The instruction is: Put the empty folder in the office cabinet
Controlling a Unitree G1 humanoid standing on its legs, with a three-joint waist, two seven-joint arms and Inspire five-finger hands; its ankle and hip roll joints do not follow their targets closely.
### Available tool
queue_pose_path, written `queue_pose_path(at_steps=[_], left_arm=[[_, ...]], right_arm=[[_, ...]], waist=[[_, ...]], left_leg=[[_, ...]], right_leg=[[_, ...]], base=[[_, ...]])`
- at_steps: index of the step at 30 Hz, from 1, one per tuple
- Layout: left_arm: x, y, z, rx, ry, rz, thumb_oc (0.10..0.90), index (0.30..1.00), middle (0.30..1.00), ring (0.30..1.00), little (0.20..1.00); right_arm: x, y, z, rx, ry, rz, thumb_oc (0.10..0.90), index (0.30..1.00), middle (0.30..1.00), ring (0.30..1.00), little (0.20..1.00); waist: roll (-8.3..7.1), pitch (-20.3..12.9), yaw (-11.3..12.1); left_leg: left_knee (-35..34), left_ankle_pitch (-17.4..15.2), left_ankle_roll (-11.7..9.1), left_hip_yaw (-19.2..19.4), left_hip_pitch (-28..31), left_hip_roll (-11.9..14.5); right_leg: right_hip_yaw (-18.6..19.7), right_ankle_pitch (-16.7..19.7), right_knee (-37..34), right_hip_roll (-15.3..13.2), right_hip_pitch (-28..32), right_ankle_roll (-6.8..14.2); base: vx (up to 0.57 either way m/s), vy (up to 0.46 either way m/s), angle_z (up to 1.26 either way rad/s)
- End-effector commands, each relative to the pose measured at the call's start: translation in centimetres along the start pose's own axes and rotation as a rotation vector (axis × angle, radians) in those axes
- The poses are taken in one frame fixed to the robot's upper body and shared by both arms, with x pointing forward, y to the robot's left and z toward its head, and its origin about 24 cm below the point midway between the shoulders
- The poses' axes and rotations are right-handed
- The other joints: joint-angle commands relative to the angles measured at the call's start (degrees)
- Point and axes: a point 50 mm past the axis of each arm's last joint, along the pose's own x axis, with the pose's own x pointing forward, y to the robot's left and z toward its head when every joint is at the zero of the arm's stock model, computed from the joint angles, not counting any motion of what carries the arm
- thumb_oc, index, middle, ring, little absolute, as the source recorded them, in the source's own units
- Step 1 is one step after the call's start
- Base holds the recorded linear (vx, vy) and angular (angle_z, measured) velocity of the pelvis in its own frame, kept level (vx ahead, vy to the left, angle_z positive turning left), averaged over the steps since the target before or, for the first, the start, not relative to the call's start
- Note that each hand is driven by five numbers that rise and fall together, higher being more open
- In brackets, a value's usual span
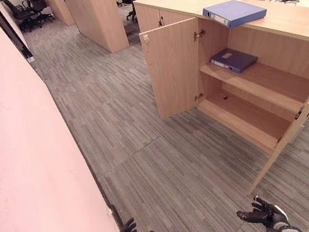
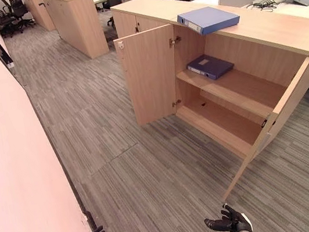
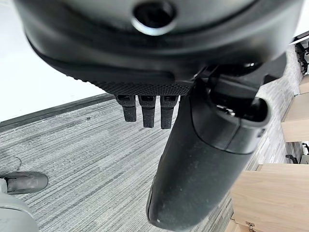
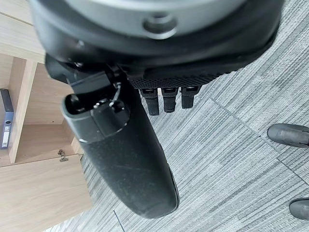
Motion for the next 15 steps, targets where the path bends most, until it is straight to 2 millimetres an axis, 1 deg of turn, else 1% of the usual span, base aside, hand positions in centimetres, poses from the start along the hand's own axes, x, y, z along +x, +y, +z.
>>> queue_pose_path(at_steps=[1,4,8,11,12,13,14,15], left_arm=[[1.2,0.4,3.7,0.010,-0.144,-0.003,0.800,0.900,0.900,0.900,0.900],[1.3,0.4,3.6,0.013,-0.135,-0.004,0.800,0.900,0.900,0.900,0.900],[1.4,0.4,4.0,0.005,-0.145,0.000,0.800,0.900,0.900,0.900,0.900],[1.5,0.3,4.4,0.003,-0.155,-0.002,0.800,0.900,0.900,0.900,0.900],[1.6,0.4,4.7,-0.023,-0.165,0.004,0.800,0.900,0.900,0.900,0.900],[1.6,0.4,4.7,-0.023,-0.165,0.004,0.800,0.900,0.900,0.900,0.900],[1.5,0.4,4.7,-0.033,-0.166,0.001,0.800,0.900,0.900,0.900,0.900],[1.8,0.2,5.7,-0.044,-0.192,-0.008,0.800,0.900,0.900,0.900,0.900]], right_arm=[[0.6,0.4,3.7,-0.018,-0.147,0.027,0.800,0.900,0.900,0.900,0.900],[0.7,0.2,3.6,-0.017,-0.140,0.018,0.800,0.900,0.900,0.900,0.900],[0.5,-0.3,3.7,0.002,-0.144,-0.002,0.800,0.900,0.900,0.900,0.900],[0.6,-0.4,3.8,0.003,-0.144,-0.004,0.800,0.900,0.900,0.900,0.900],[0.7,-0.2,3.9,-0.008,-0.145,0.009,0.800,0.900,0.900,0.900,0.900],[0.7,-0.1,3.9,-0.007,-0.145,0.009,0.800,0.900,0.900,0.900,0.900],[0.7,-0.1,4.0,-0.007,-0.147,0.014,0.800,0.900,0.900,0.900,0.900],[0.8,-0.4,4.7,0.002,-0.168,0.004,0.800,0.900,0.900,0.900,0.900]], waist=[[-1.94,-0.9,0.5],[-1.86,-0.8,0.3],[-1.72,-0.5,0.0],[-1.77,0.2,0.0],[-2.07,1.3,0.4],[-2.07,1.2,0.4],[-2.03,1.6,0.5],[-2.23,3.8,0.5]], left_leg=[[-0.4,-1.1,-5.2,0.1,-1.6,4.4],[-0.3,-1.0,-5.3,-0.2,-1.8,4.4],[0.4,-1.0,-5.7,-0.6,-2.2,4.7],[3.1,-1.5,-6.3,-1.1,-3.5,5.5],[8.7,-2.5,-7.3,-1.4,-5.8,6.4],[8.9,-2.6,-7.3,-1.4,-5.9,6.4],[10.8,-2.8,-7.8,-1.0,-6.6,6.9],[18.9,0.6,-9.5,-1.0,-12.0,7.9]], right_leg=[[-1.0,-6.4,0.4,-3.3,2.1,4.3],[-0.9,-6.5,0.4,-3.2,2.0,4.2],[-0.9,-7.0,0.4,-2.8,2.3,3.8],[-1.1,-7.5,0.4,-2.3,2.4,3.0],[-1.1,-8.1,0.5,-1.6,2.7,2.1],[-1.1,-8.2,0.6,-1.6,2.7,2.1],[-1.2,-8.7,0.6,-1.2,2.8,1.7],[-1.8,-8.9,0.8,-0.8,3.0,1.0]], base=[[0.01,-0.036,0.00],[0.00,0.000,0.00],[0.01,-0.079,0.04],[0.02,-0.158,0.18],[0.02,-0.181,0.17],[0.02,-0.185,0.10],[-0.08,-0.140,0.08],[-0.08,-0.140,0.18]])
